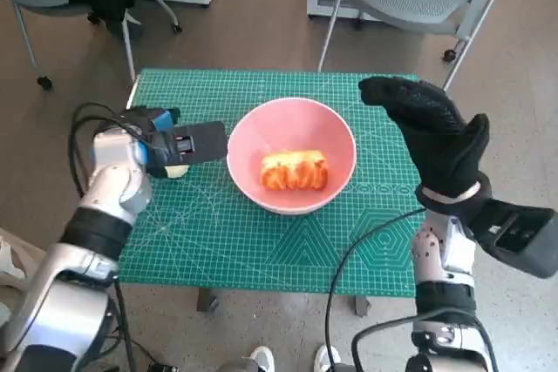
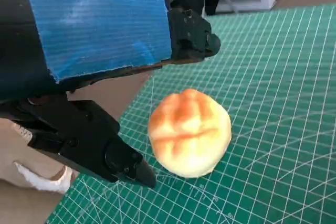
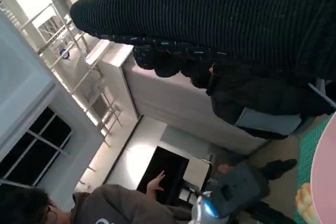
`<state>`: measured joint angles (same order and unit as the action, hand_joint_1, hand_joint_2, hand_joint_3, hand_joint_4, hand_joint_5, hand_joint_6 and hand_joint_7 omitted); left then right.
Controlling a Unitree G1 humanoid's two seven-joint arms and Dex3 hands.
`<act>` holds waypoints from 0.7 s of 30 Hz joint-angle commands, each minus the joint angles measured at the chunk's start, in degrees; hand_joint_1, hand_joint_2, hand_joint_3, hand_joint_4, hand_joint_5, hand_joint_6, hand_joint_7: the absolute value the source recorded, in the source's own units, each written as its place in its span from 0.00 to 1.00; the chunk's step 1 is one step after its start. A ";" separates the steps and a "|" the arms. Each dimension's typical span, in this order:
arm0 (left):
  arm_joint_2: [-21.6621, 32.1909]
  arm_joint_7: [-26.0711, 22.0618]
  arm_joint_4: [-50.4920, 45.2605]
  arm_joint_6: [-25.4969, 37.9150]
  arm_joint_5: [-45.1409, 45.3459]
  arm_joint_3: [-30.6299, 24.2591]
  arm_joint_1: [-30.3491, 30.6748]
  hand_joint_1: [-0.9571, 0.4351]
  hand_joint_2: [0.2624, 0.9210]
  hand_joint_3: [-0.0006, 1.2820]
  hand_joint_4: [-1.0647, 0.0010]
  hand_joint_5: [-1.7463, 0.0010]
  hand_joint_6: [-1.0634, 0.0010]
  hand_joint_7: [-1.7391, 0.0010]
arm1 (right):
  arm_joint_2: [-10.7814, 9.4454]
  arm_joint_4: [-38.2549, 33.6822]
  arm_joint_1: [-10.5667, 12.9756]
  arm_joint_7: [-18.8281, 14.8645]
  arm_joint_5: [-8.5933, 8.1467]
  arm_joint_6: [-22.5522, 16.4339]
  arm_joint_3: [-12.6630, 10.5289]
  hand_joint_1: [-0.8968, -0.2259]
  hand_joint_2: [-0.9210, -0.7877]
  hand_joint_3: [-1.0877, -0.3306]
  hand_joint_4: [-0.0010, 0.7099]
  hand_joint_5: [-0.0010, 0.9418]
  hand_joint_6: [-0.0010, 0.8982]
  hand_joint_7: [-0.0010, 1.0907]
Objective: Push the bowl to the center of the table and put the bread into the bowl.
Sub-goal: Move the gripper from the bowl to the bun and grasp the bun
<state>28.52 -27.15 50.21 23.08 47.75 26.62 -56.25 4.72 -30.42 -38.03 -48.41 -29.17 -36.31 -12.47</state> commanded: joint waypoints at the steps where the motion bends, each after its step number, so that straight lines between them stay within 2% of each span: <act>1: -1.60 1.11 4.37 -0.87 -1.13 0.53 -3.40 0.55 0.64 0.01 1.00 1.00 0.85 1.00 | 0.52 0.05 1.45 0.36 0.16 0.84 -0.08 0.32 0.00 0.34 0.09 0.00 0.00 0.25; 21: -5.87 7.08 19.41 -5.60 -4.41 1.39 -7.38 0.58 0.64 0.01 1.00 1.00 0.86 1.00 | 1.58 0.96 2.41 0.52 0.16 1.15 -0.31 0.32 0.00 0.34 0.10 0.00 0.00 0.26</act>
<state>23.18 -21.26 67.81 18.39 44.14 27.76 -62.00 5.82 -29.75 -37.07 -48.20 -29.12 -35.86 -12.63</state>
